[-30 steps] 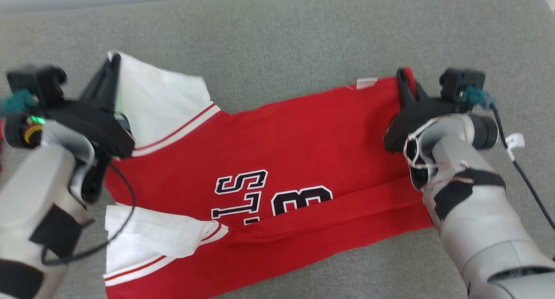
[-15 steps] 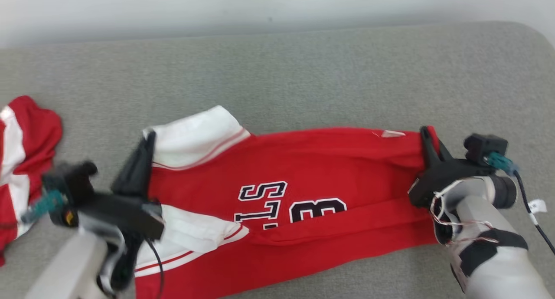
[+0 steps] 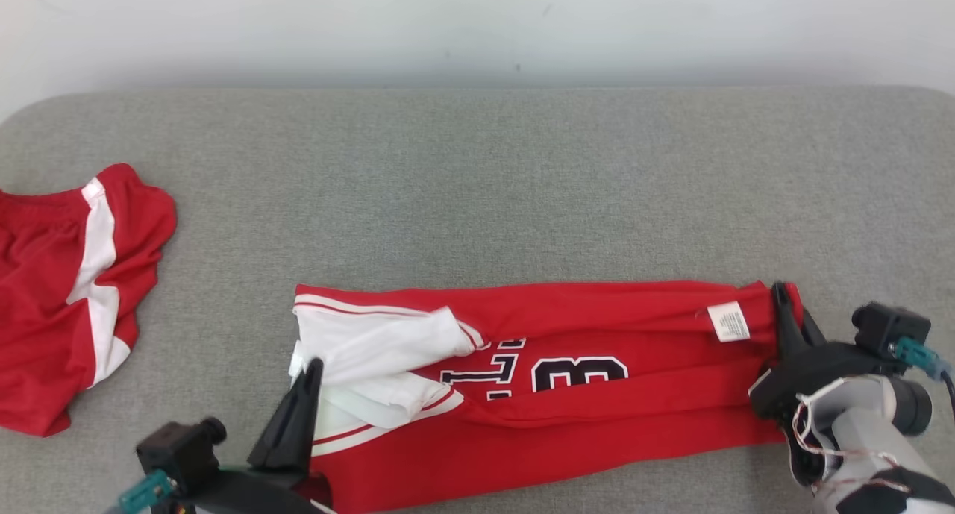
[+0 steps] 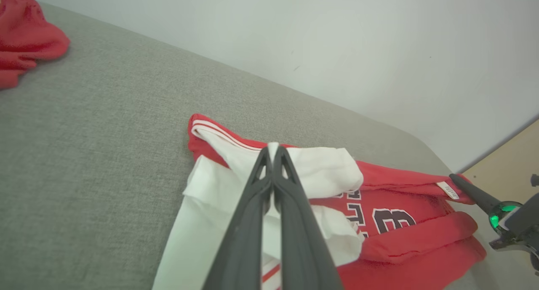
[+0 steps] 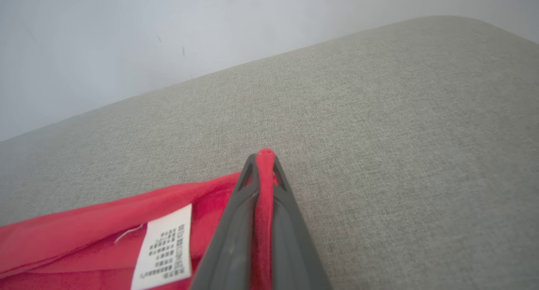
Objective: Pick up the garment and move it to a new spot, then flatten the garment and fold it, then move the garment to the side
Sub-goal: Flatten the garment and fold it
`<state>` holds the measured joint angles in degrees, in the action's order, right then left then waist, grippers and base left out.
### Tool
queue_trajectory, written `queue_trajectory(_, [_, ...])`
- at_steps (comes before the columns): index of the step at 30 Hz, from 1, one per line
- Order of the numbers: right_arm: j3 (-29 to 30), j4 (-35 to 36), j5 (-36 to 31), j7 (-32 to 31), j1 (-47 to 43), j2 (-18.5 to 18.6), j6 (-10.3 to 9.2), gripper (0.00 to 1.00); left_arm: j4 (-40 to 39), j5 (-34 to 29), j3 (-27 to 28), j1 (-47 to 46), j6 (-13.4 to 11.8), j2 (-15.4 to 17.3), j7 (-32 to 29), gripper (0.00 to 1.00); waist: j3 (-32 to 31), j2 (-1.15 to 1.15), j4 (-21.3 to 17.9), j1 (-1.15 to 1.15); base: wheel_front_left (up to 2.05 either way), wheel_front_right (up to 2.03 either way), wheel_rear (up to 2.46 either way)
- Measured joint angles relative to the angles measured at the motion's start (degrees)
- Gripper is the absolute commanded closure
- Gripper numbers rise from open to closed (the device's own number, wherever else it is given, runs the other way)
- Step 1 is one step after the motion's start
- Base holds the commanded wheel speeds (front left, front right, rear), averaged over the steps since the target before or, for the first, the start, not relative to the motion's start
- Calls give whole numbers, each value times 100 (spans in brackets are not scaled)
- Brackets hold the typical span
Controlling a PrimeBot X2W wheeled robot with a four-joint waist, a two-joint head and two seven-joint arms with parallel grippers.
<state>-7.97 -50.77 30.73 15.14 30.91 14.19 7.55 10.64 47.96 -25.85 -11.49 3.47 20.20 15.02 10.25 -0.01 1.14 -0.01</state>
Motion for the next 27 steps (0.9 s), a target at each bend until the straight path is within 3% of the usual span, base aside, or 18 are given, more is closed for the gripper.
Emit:
queue_trajectory(8, [-91, 238, 154, 0, -442, 33, 0, 100, 524, -166, 90, 305, 14, -256, 1, 100, -147, 0, 67, 1, 0, 0, 0])
queue_trajectory(9, [-88, 234, 168, 0, -477, 35, 0, 76, 606, -162, 108, 332, 36, -314, 0, 100, -167, 0, 60, 1, 0, 0, 0])
queue_trajectory(10, [-92, 227, 171, 0, -516, 36, 0, 40, 698, -160, 111, 331, 59, -371, 1, 78, -189, 0, 56, 1, 0, 0, 0])
queue_trajectory(11, [-97, 216, 171, 0, -541, 36, 0, 0, 771, -213, 109, 333, 60, -380, 0, 20, -214, 0, 52, 1, 0, 0, 0])
queue_trajectory(12, [-87, 218, 172, 0, -547, 37, 0, 0, 809, -264, 176, 334, 63, -399, 0, 0, -237, 1, 46, 1, 0, 0, 0])
queue_trajectory(20, [171, 716, 189, 0, -894, 65, 0, 0, 602, -746, 1000, 570, 67, -682, 0, 0, -424, 0, 61, 1, 0, 0, 0])
queue_trajectory(27, [336, 725, 99, 0, -1099, 92, 0, 0, 119, -1771, 1922, 956, -18, -868, 1, 0, -577, 0, 140, 1, 0, 0, 0])
